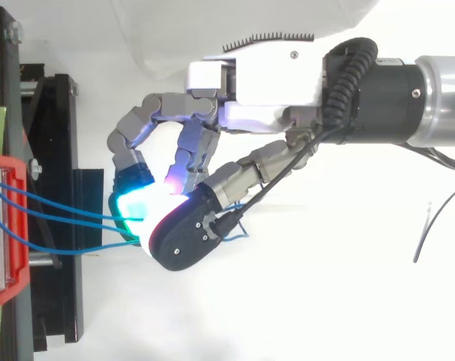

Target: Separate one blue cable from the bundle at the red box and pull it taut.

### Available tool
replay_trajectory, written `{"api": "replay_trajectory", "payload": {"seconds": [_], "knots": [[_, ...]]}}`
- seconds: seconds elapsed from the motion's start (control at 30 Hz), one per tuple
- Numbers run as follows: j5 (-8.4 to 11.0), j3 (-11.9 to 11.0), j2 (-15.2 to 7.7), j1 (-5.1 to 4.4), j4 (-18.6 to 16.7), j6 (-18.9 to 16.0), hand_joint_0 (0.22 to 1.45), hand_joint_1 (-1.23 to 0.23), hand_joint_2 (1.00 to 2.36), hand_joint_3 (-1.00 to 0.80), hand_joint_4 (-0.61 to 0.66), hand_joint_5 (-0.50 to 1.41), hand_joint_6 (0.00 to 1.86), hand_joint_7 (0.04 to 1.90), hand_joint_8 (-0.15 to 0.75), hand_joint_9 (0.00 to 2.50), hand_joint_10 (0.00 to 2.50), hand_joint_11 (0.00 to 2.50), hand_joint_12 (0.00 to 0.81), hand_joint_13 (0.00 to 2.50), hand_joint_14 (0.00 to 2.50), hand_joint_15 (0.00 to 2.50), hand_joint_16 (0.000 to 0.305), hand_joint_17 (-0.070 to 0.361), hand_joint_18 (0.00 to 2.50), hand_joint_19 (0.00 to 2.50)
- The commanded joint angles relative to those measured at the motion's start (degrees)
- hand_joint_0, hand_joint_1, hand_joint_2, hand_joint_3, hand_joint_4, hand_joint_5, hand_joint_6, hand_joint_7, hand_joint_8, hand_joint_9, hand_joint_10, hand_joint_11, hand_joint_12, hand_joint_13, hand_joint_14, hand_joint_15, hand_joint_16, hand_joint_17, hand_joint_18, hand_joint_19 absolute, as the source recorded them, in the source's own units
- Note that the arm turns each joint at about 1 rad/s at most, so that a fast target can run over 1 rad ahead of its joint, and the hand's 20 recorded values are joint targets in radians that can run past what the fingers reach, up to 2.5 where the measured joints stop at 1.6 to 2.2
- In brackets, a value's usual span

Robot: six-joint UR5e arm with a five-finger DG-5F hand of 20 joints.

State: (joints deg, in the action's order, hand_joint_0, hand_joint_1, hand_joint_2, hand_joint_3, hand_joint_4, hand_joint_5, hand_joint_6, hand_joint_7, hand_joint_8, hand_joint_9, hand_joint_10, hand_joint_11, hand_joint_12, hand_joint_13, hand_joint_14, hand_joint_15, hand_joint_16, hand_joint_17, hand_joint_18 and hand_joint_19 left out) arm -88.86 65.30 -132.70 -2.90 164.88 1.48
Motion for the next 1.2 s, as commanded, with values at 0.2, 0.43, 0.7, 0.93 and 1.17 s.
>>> {"api": "replay_trajectory", "payload": {"seconds": [0.2,0.43,0.7,0.93,1.17], "knots": [[0.00,0.01,-0.02,0.00,0.00,0.10,0.59,-0.60,1.00,-0.47,-0.01,-0.11,0.79,1.11,0.281,1.25,0.03,1.18,0.338,1.20,0.03,1.19,0.050,0.112,0.92,1.02],[0.00,-0.08,-0.02,-0.09,0.00,0.19,0.60,-0.74,1.01,-0.32,0.01,-0.12,0.79,1.19,0.280,1.22,0.03,1.22,0.344,1.19,0.03,1.19,0.050,0.113,0.90,1.01],[0.00,0.01,0.07,0.00,0.00,0.19,0.59,-0.78,1.01,-0.43,0.03,-0.13,0.84,1.14,0.285,1.21,0.03,1.21,0.343,1.19,0.03,1.18,0.051,0.114,0.90,1.01],[0.00,-0.08,0.07,0.00,0.00,0.19,0.53,-0.61,1.00,-0.50,0.04,-0.13,0.83,1.11,0.301,1.22,0.03,1.17,0.365,1.20,0.03,1.17,0.054,0.121,0.92,0.99],[0.00,0.01,0.07,0.09,0.00,0.46,0.61,-0.51,1.00,-0.47,0.03,-0.13,0.82,1.12,0.282,1.23,0.03,1.19,0.345,1.20,0.03,1.17,0.050,0.112,0.90,1.01]]}}
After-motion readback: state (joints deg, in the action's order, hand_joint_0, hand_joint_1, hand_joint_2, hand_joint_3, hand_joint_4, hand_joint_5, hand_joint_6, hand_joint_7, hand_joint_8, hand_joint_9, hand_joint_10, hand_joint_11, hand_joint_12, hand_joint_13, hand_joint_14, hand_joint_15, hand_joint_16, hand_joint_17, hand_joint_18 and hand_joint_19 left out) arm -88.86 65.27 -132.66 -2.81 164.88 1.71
